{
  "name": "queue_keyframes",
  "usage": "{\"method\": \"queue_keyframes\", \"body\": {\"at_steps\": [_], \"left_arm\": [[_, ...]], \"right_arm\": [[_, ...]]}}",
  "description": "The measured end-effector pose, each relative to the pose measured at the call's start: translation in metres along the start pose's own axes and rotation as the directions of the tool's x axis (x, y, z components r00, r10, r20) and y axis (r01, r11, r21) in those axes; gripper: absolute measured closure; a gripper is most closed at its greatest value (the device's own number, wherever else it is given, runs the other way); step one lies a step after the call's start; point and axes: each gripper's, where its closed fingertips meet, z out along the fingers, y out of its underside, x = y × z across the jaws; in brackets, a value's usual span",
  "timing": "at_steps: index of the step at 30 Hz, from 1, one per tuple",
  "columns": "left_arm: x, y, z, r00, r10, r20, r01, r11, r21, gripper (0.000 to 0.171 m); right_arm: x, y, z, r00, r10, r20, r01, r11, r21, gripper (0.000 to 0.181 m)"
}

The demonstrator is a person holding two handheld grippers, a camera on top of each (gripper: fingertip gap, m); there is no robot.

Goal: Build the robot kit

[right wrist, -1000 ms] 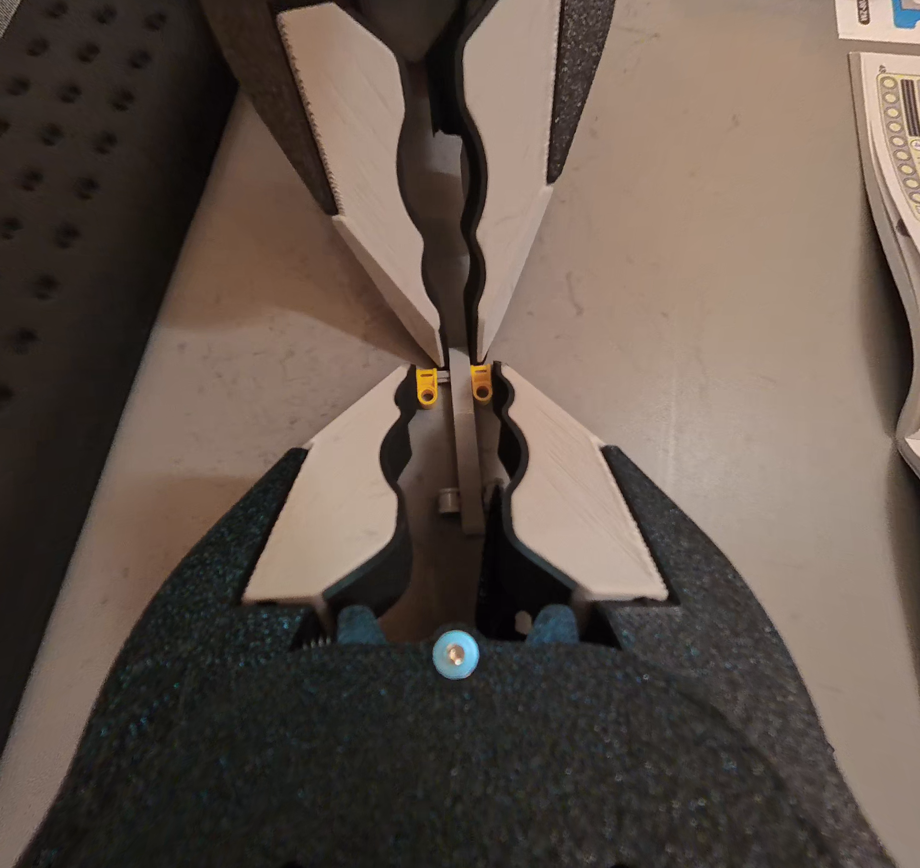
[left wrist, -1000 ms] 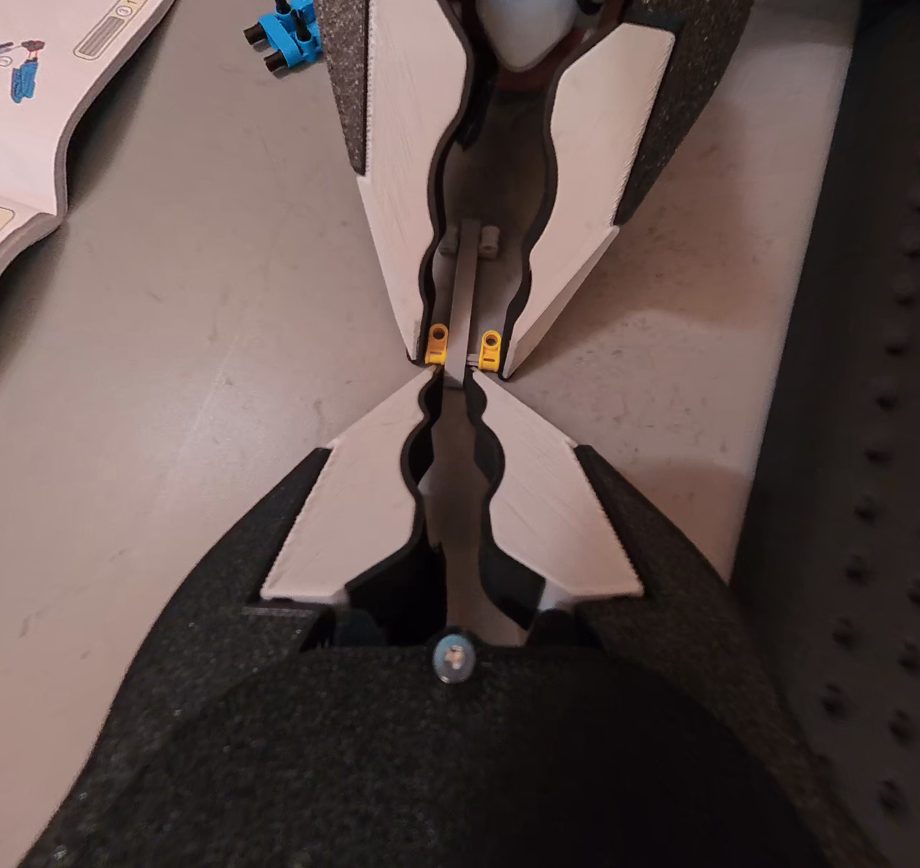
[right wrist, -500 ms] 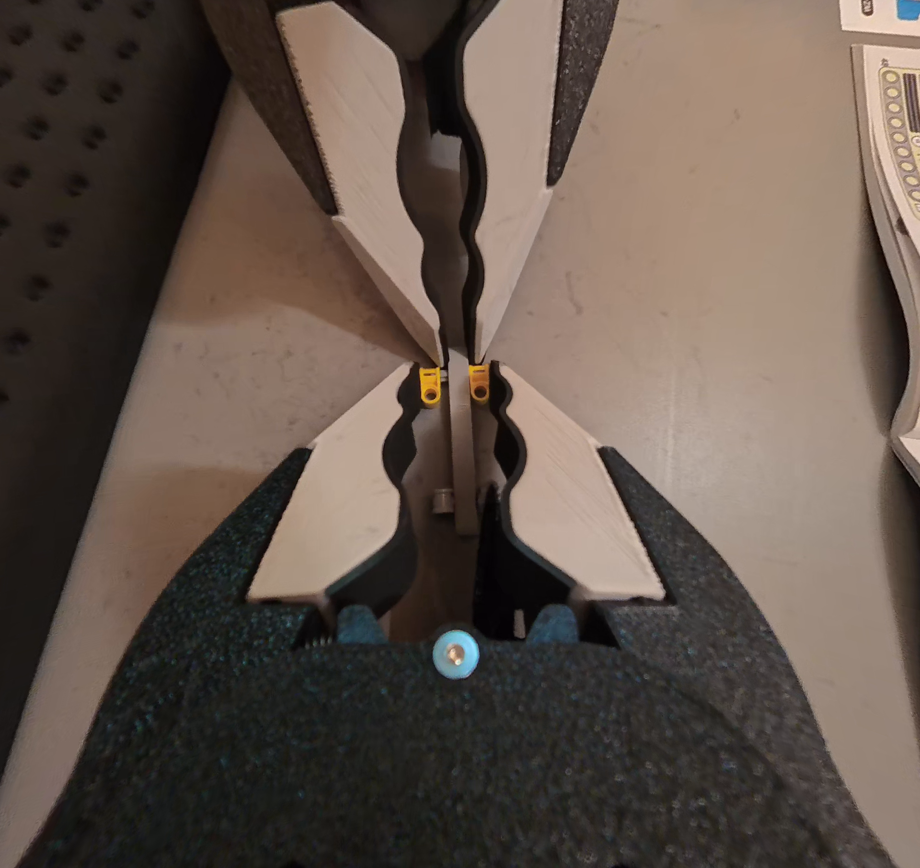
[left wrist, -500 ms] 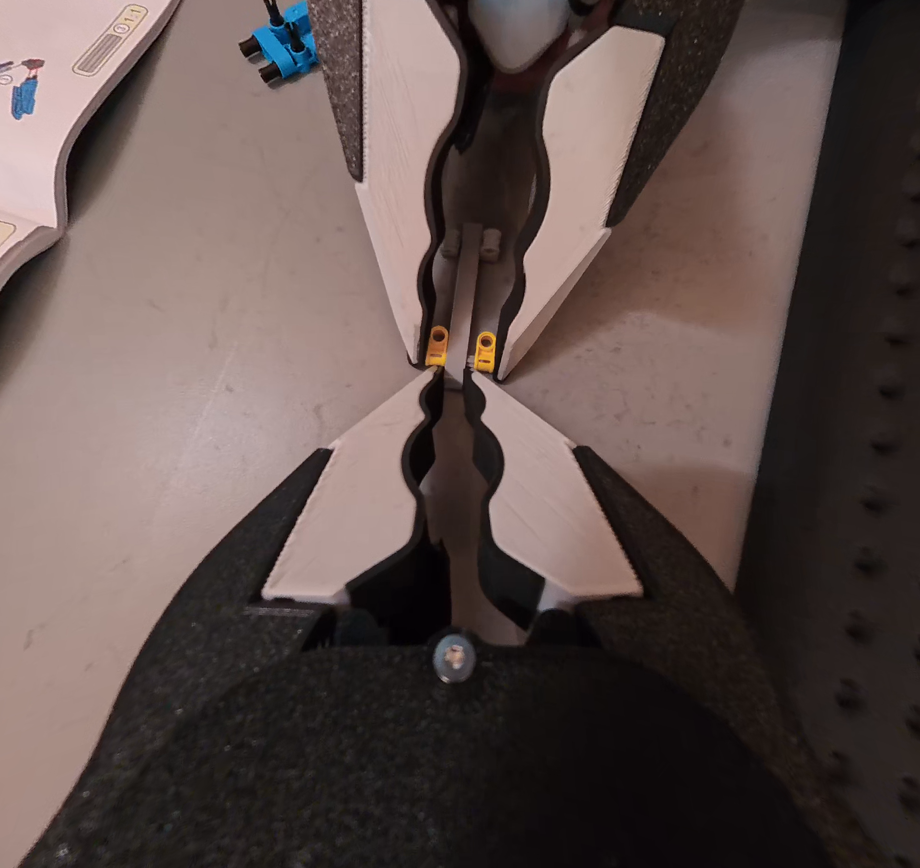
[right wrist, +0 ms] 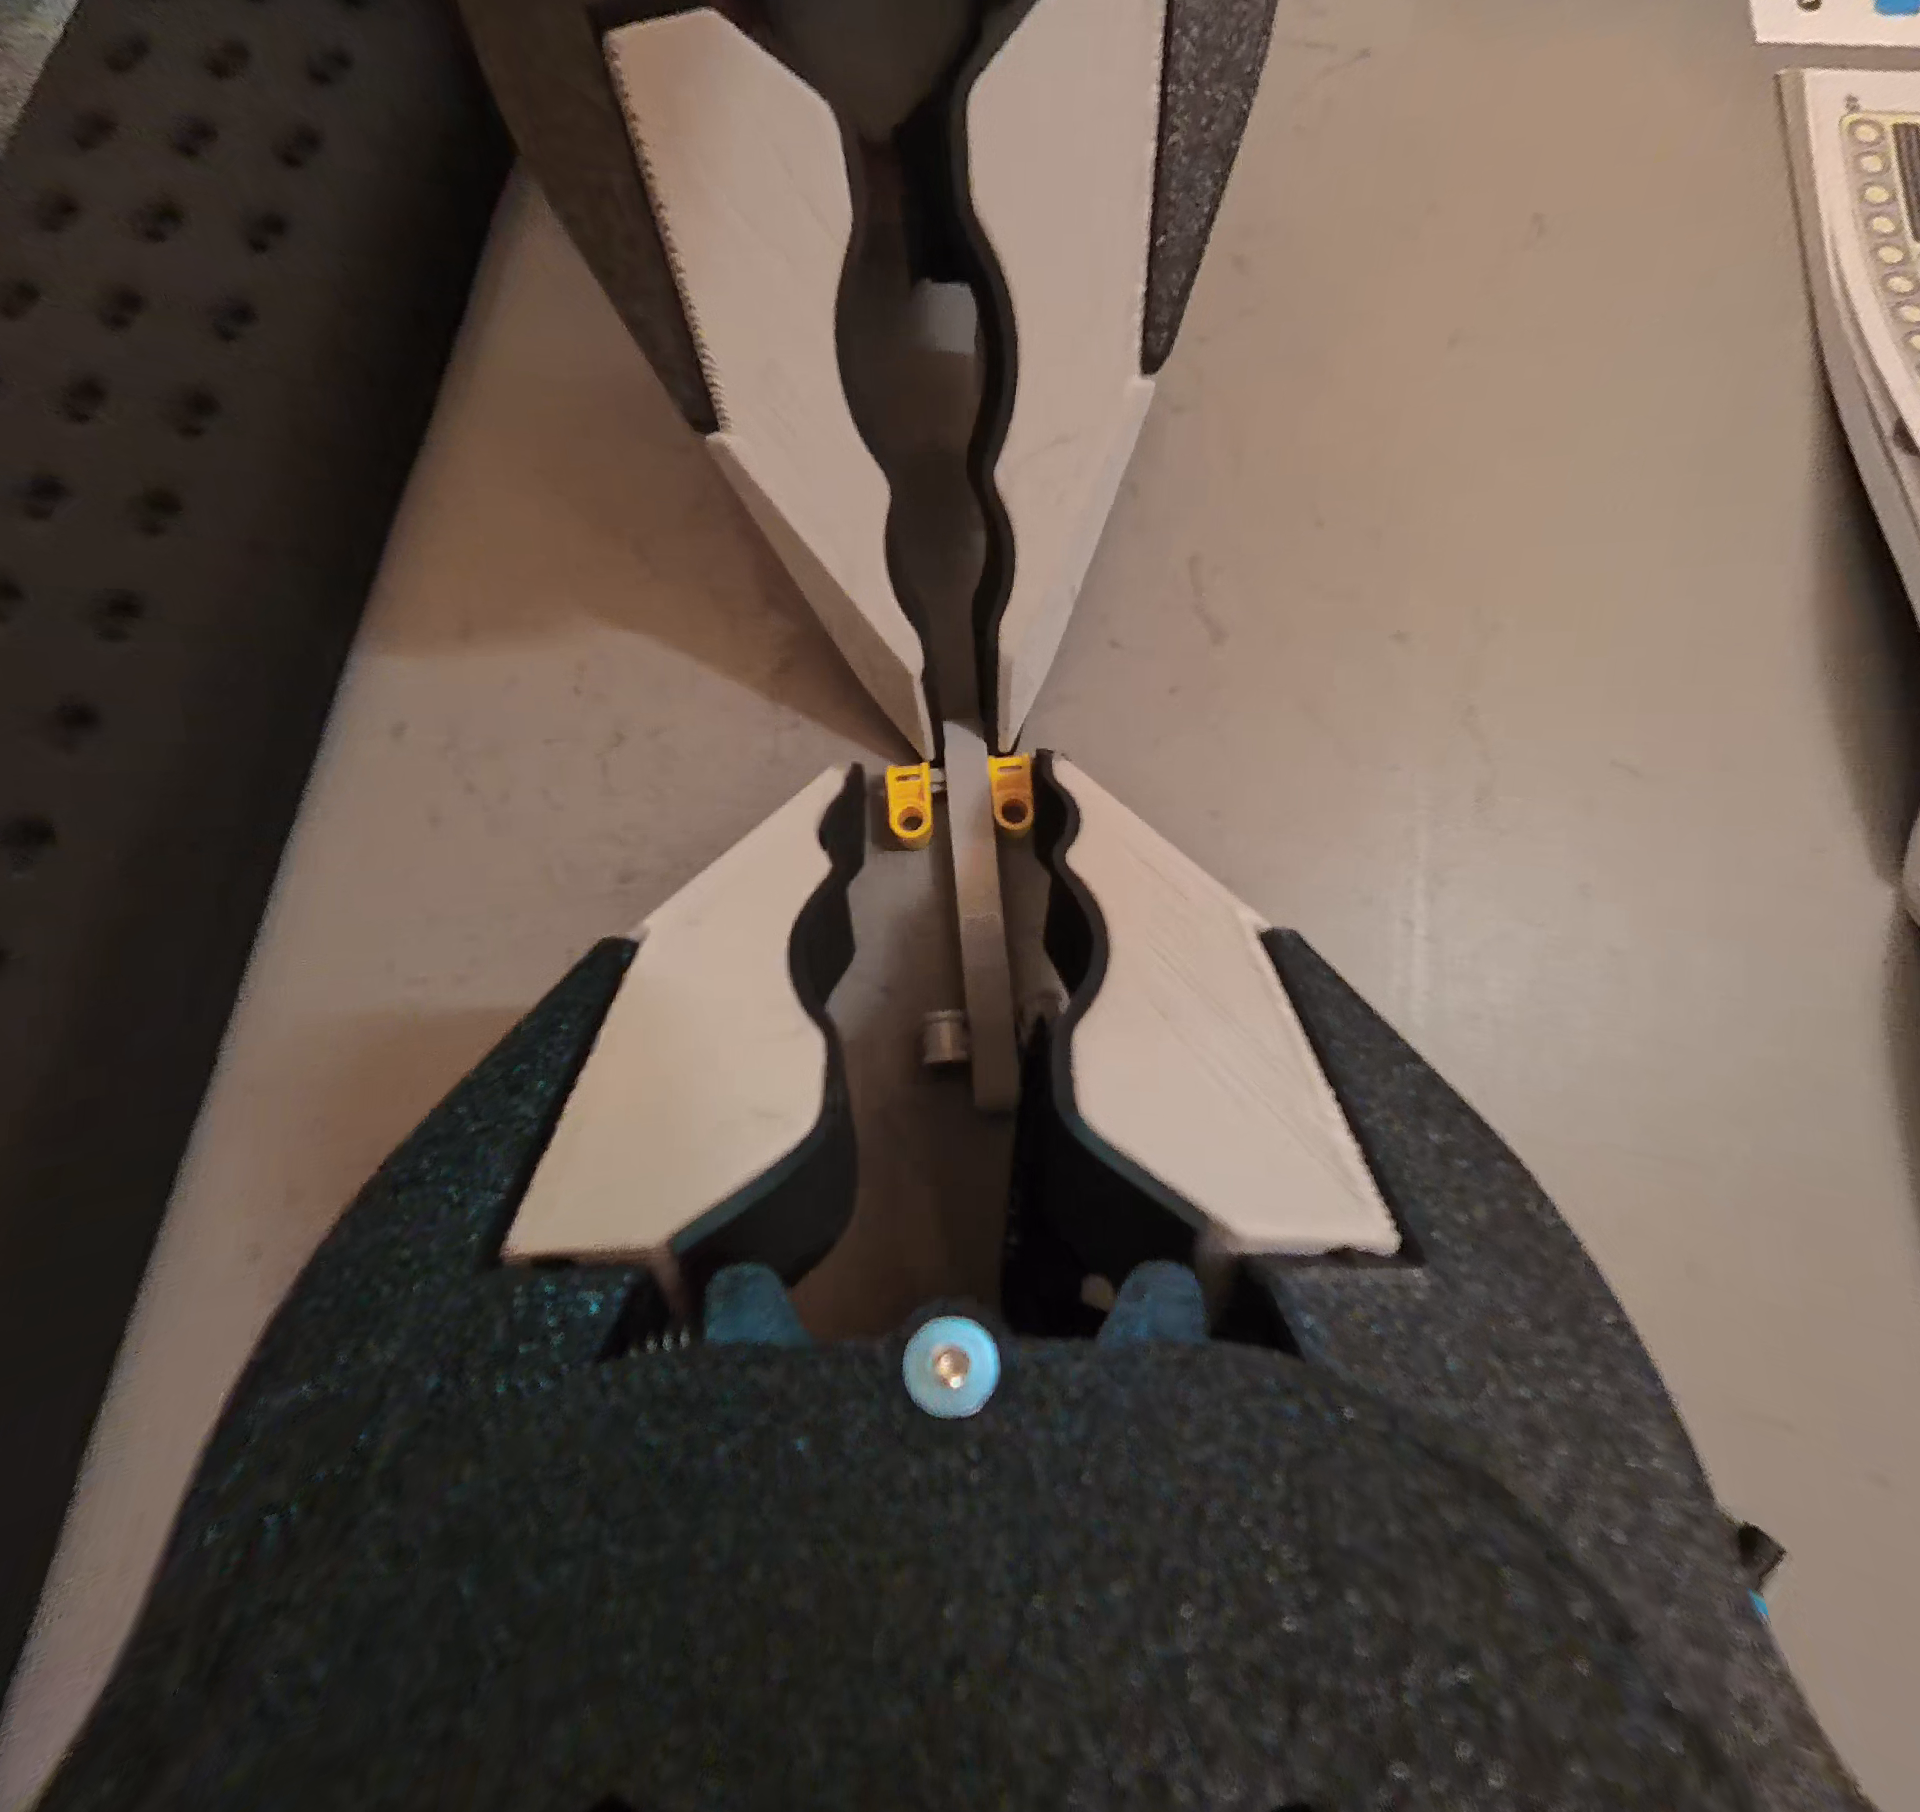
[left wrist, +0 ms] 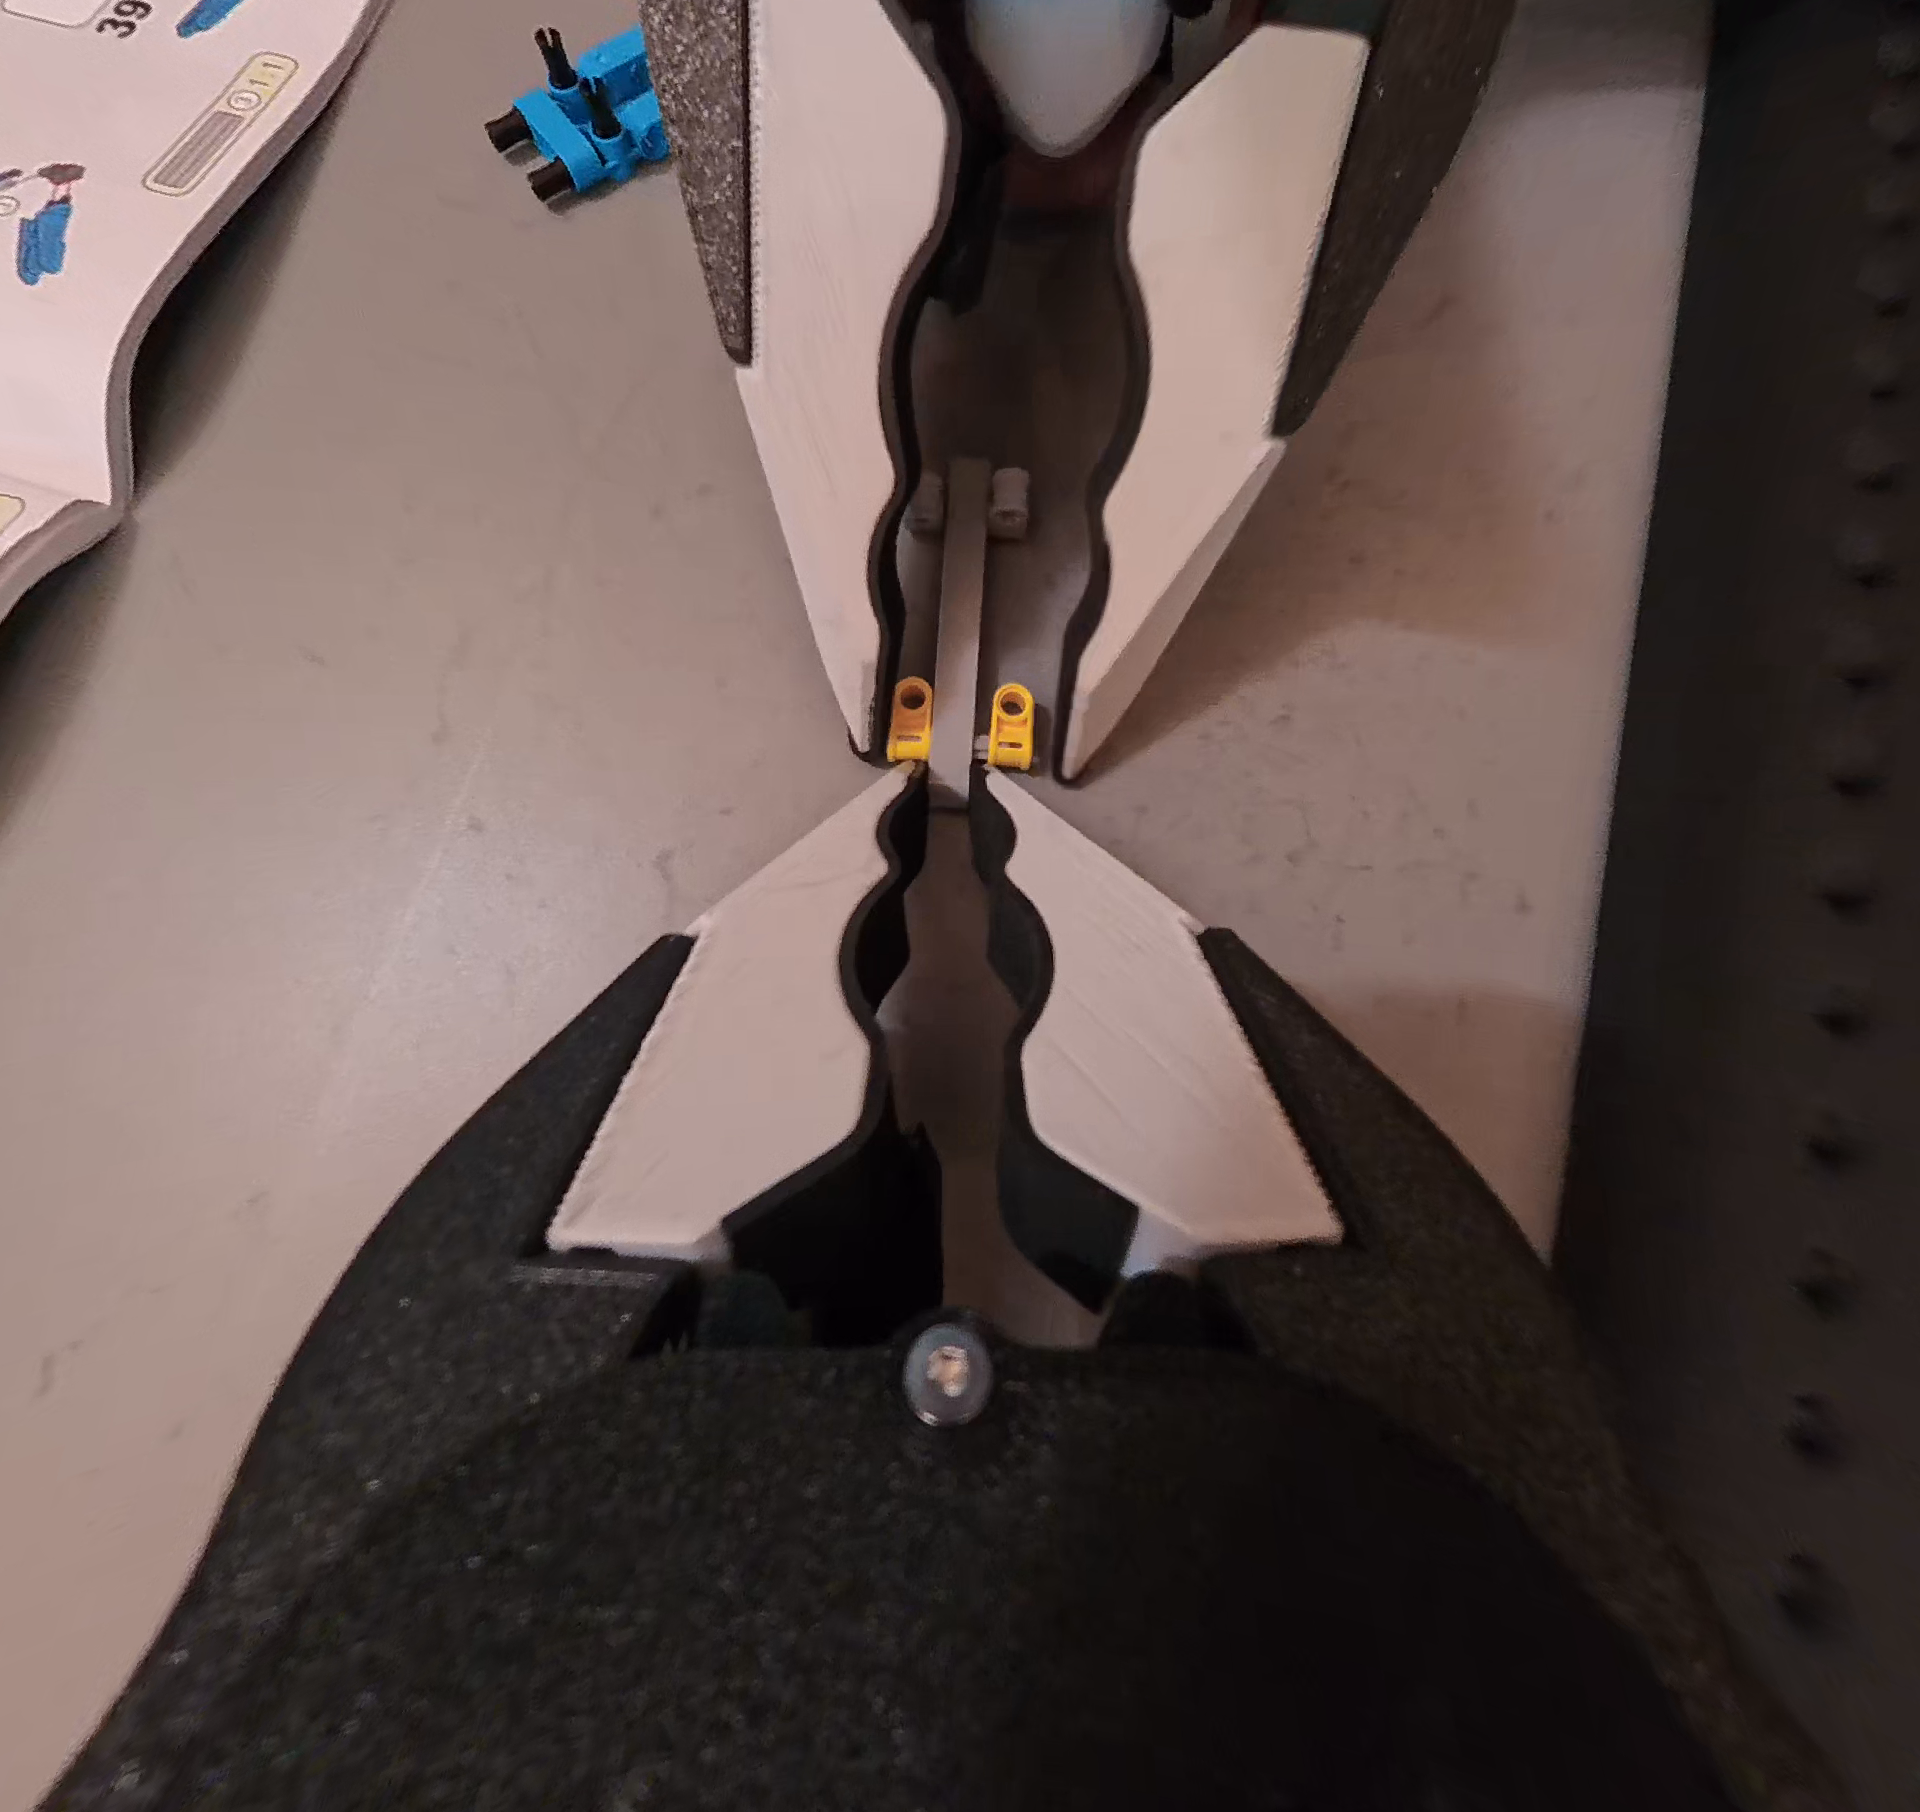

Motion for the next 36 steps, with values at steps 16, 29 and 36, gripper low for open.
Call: {"method": "queue_keyframes", "body": {"at_steps": [16,29,36], "left_arm": [[0.0,0.0,0.0,1.0,0.001,0.0,-0.001,1.0,0.016,0.165],[0.001,-0.008,-0.003,1.0,0.022,-0.017,-0.021,0.998,0.054,0.165],[-0.007,-0.021,-0.014,0.999,0.011,0.047,-0.015,0.996,0.091,0.165]], "right_arm": [[0.004,-0.001,0.001,0.999,0.043,0.03,-0.043,0.999,0.007,0.158],[0.011,0.014,-0.03,0.996,-0.013,-0.083,0.012,1.0,-0.019,0.153],[0.017,0.008,-0.033,0.991,-0.013,-0.132,0.008,0.999,-0.032,0.157]]}}
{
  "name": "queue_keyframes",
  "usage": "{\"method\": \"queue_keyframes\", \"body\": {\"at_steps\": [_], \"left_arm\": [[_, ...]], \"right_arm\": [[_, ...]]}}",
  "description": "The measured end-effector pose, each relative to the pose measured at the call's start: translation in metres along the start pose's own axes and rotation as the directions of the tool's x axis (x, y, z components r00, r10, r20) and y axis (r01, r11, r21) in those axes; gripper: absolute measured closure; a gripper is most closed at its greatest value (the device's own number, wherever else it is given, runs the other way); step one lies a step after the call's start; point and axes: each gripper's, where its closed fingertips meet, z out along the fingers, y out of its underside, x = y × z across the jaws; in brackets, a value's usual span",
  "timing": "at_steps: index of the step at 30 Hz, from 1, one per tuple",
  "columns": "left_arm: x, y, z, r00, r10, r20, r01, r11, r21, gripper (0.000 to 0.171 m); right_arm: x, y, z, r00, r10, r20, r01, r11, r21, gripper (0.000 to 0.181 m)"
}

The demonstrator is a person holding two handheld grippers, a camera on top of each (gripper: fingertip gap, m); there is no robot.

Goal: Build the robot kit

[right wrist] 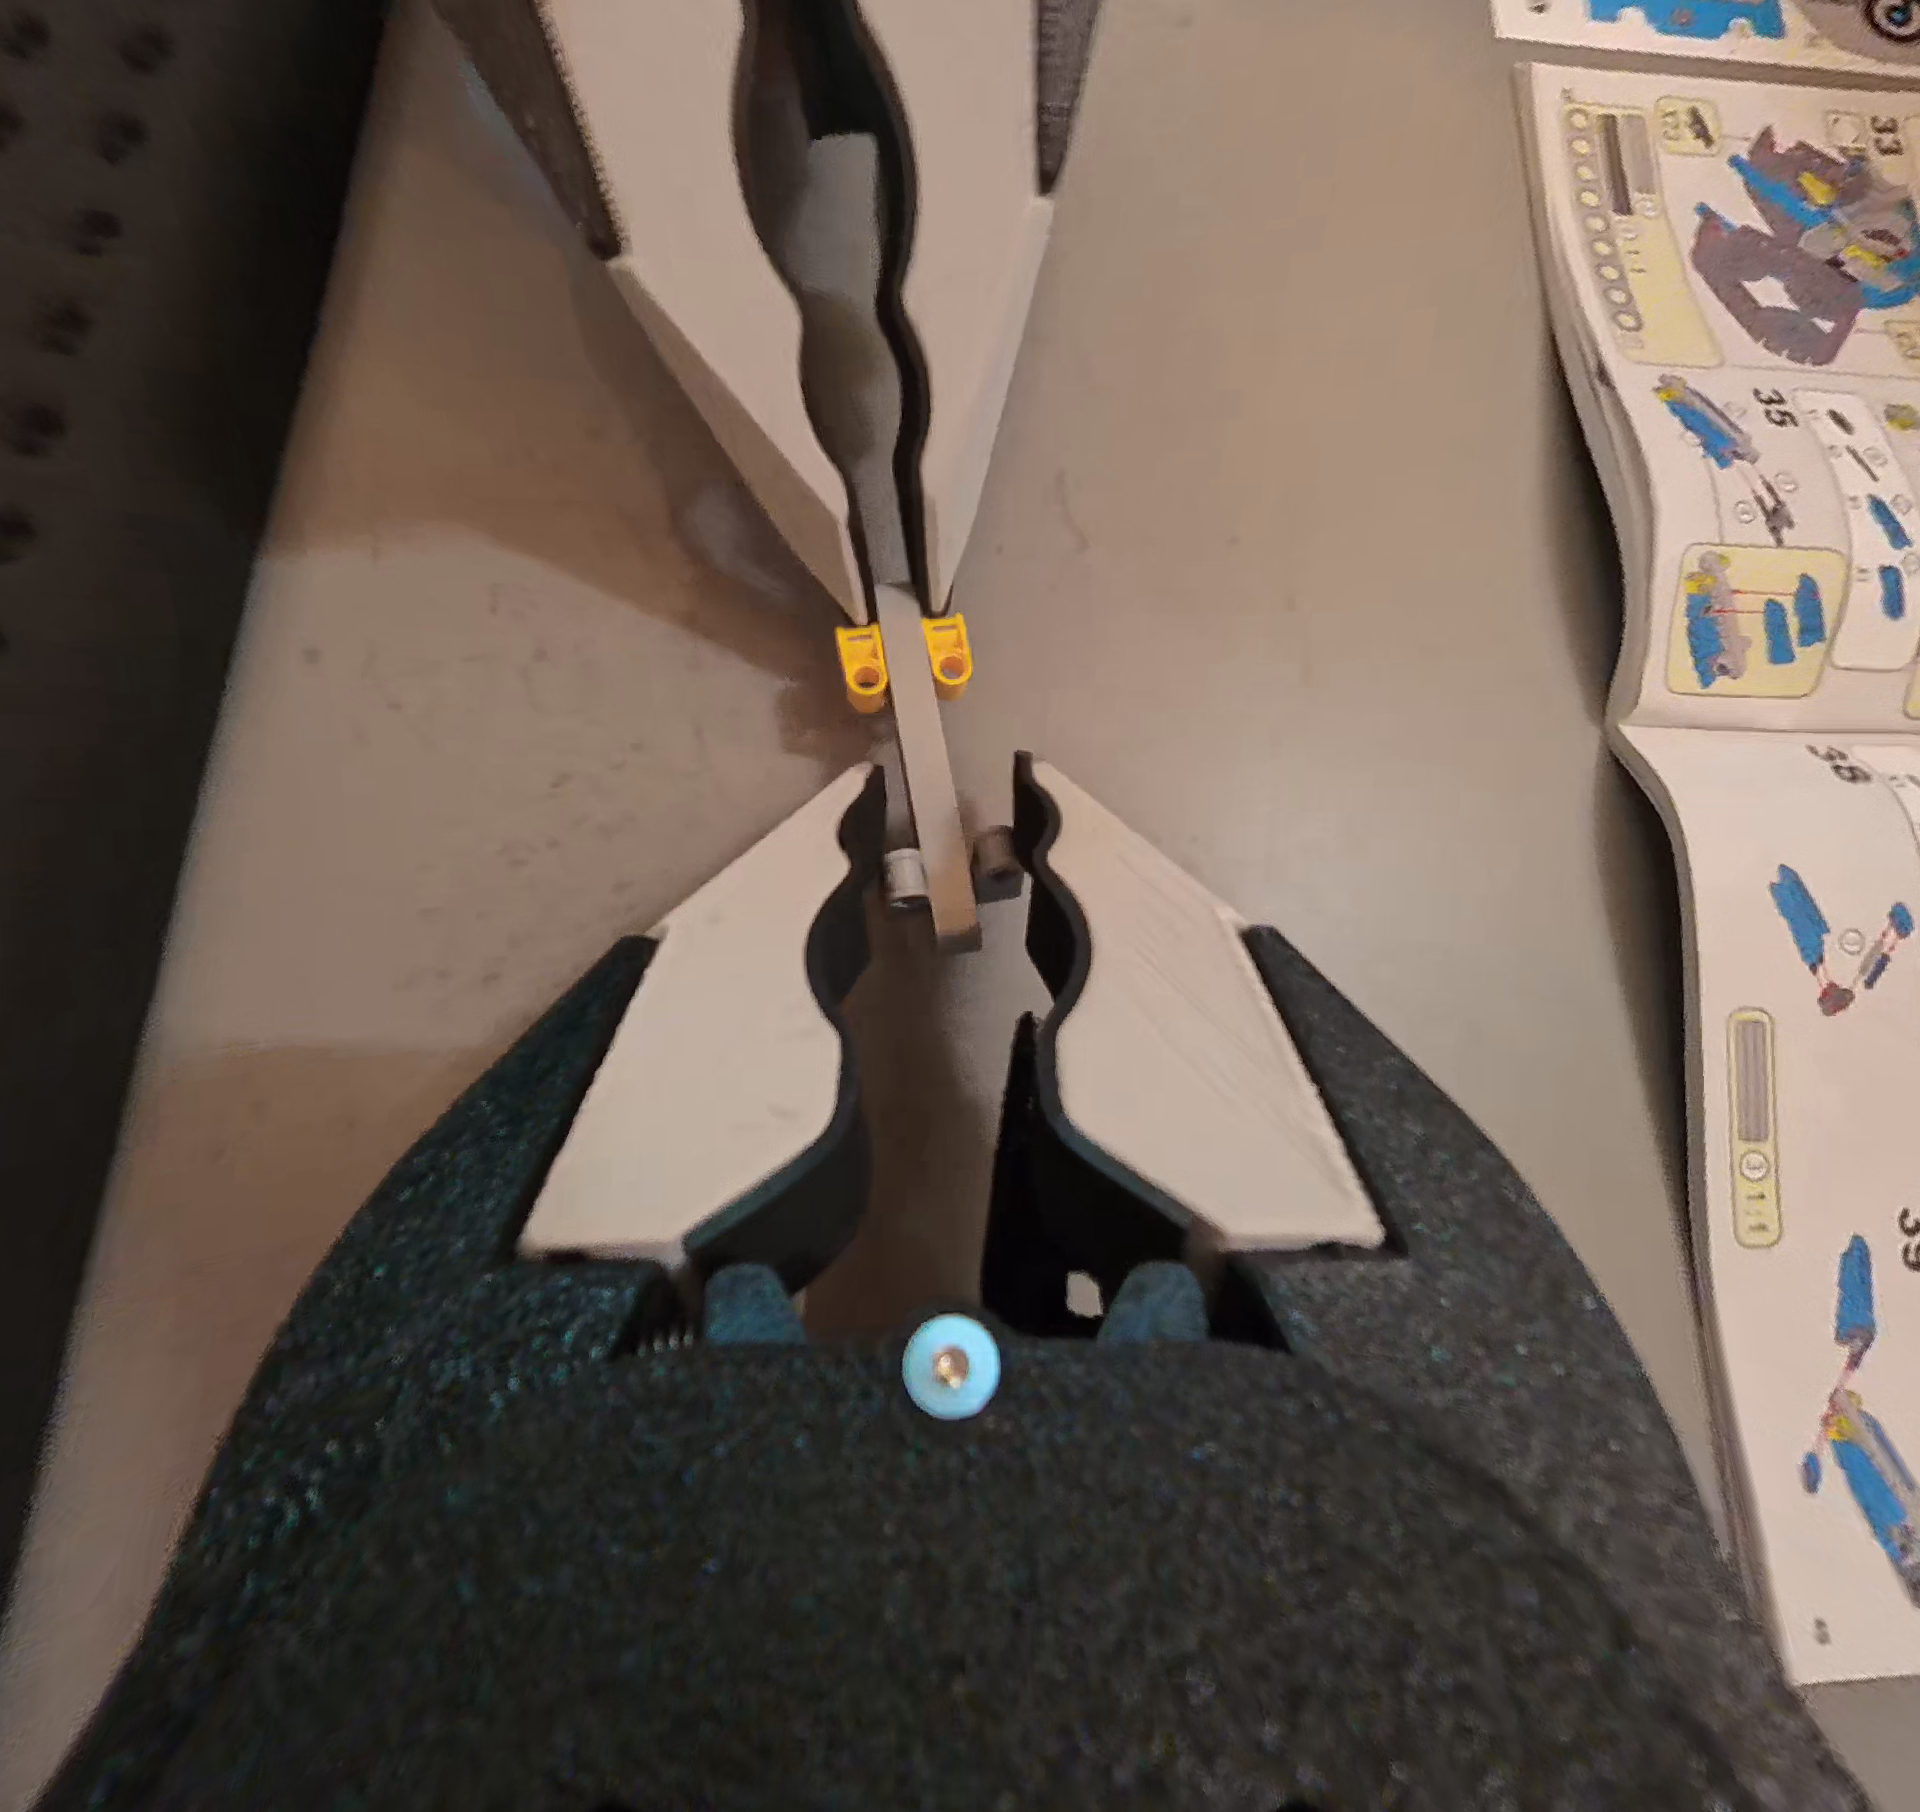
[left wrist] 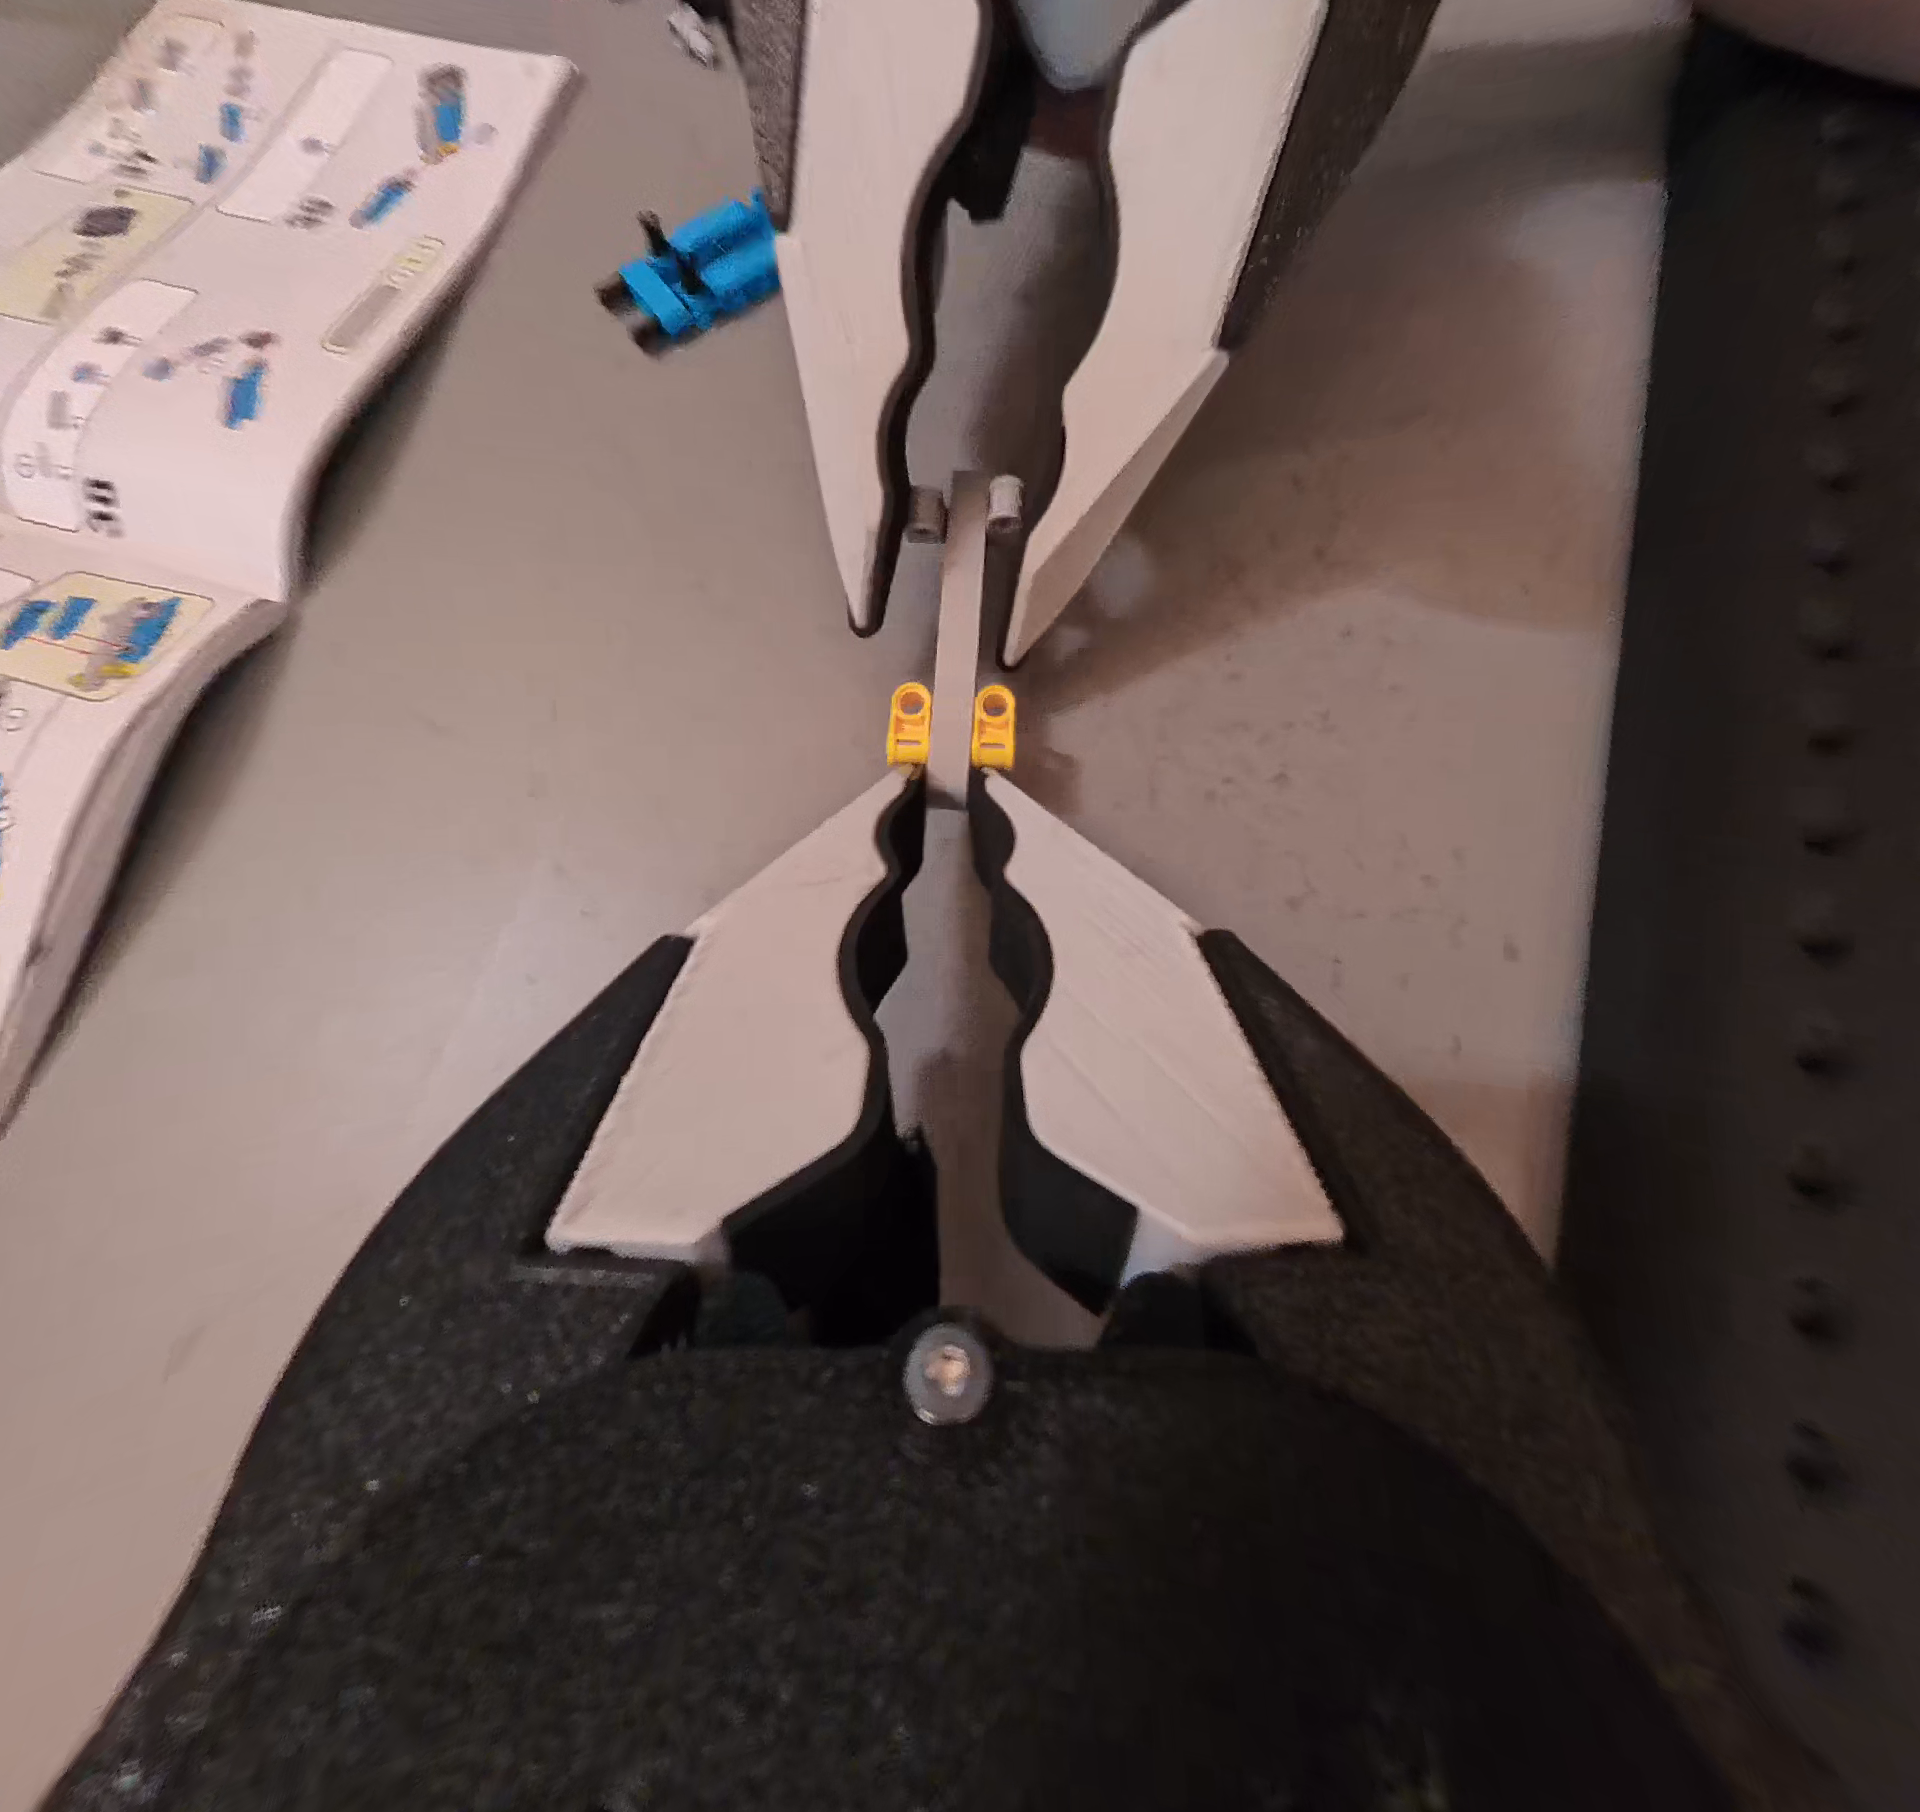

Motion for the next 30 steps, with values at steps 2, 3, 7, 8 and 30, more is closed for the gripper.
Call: {"method": "queue_keyframes", "body": {"at_steps": [2,3,7,8,30], "left_arm": [[-0.009,-0.017,-0.01,0.998,-0.059,0.018,0.057,0.994,0.097,0.164],[-0.012,-0.026,-0.016,0.995,-0.099,0.008,0.096,0.983,0.159,0.163],[-0.021,-0.045,-0.03,0.977,-0.21,-0.047,0.214,0.933,0.288,0.154],[-0.023,-0.045,-0.03,0.975,-0.22,-0.041,0.222,0.93,0.294,0.15],[0.032,-0.029,-0.008,0.954,-0.146,-0.264,0.178,0.979,0.104,0.147]], "right_arm": [[0.007,-0.009,-0.01,0.993,0.109,0.043,-0.112,0.99,0.085,0.157],[0.01,-0.016,-0.017,0.98,0.177,0.091,-0.189,0.972,0.144,0.157],[0.017,-0.032,-0.041,0.867,0.375,0.328,-0.465,0.845,0.264,0.157],[0.018,-0.033,-0.044,0.828,0.414,0.378,-0.525,0.809,0.264,0.157],[-0.025,-0.015,-0.021,0.988,0.061,0.143,-0.069,0.996,0.049,0.157]]}}
